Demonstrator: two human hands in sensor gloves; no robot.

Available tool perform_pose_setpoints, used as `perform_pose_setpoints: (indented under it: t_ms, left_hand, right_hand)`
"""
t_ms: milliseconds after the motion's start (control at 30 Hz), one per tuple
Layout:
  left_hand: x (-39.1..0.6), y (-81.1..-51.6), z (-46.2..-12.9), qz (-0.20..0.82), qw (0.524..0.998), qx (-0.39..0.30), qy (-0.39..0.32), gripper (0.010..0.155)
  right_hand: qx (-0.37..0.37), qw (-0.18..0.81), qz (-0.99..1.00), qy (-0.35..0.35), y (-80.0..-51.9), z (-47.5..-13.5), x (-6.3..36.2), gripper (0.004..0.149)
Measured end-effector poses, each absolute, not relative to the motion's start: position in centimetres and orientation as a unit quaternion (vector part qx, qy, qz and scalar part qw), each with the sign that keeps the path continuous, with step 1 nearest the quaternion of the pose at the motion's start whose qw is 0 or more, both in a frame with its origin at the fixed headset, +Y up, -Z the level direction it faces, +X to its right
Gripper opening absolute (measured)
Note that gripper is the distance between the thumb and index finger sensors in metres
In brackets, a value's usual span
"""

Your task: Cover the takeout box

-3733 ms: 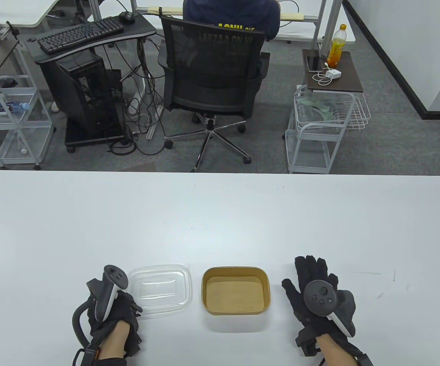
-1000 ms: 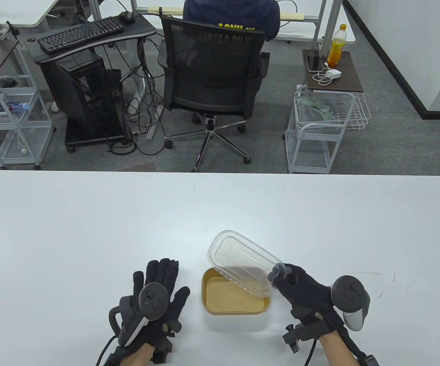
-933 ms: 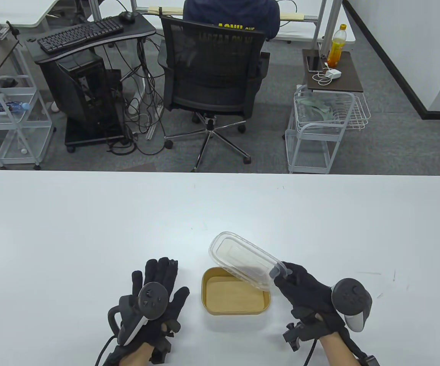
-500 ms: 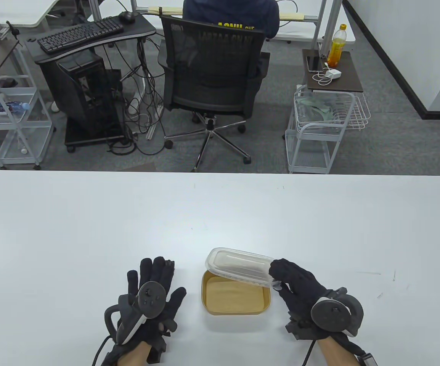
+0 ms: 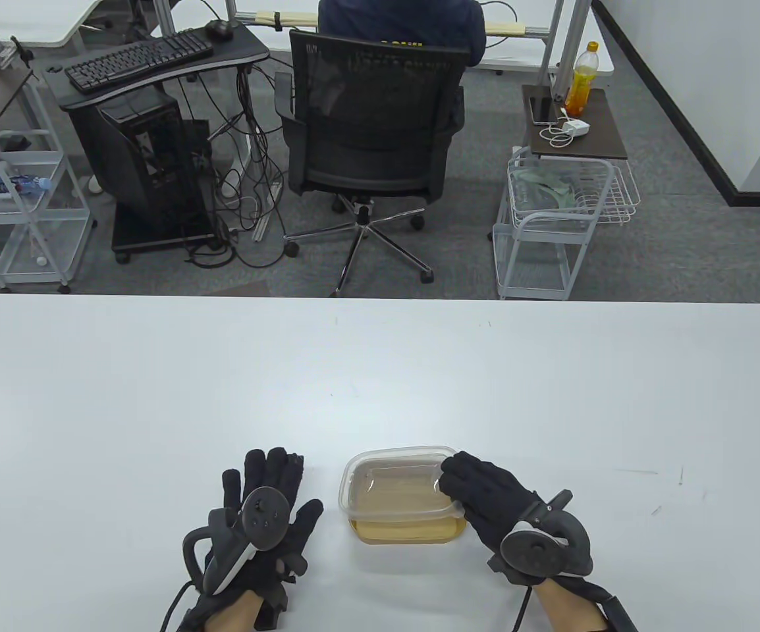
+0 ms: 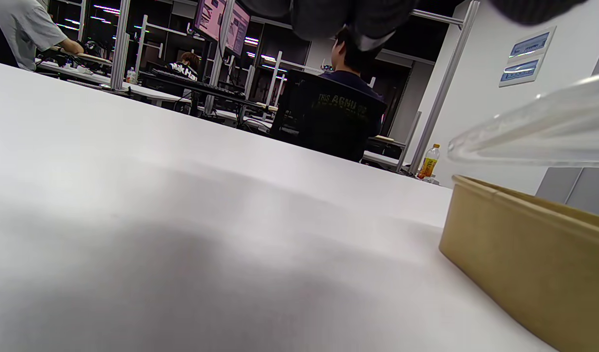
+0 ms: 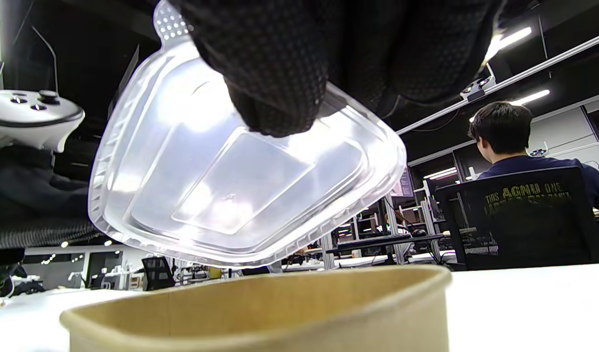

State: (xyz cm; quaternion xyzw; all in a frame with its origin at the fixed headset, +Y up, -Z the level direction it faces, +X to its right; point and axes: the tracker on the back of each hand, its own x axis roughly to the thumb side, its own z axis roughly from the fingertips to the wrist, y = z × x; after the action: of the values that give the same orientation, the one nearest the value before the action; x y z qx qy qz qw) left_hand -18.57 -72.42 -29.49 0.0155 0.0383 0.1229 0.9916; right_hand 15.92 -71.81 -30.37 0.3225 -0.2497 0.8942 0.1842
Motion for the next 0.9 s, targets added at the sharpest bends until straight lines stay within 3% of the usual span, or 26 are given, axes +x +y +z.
perform_pose_setpoints:
  t_ms: [900]
  left_hand:
    - [-17.4,-72.9,-29.4,0.108,0.994,-0.005,0.027,0.074]
  right_hand:
    - [0.335,0.11,0.928,-0.124,-73.1,-31.0,16.4,0.037]
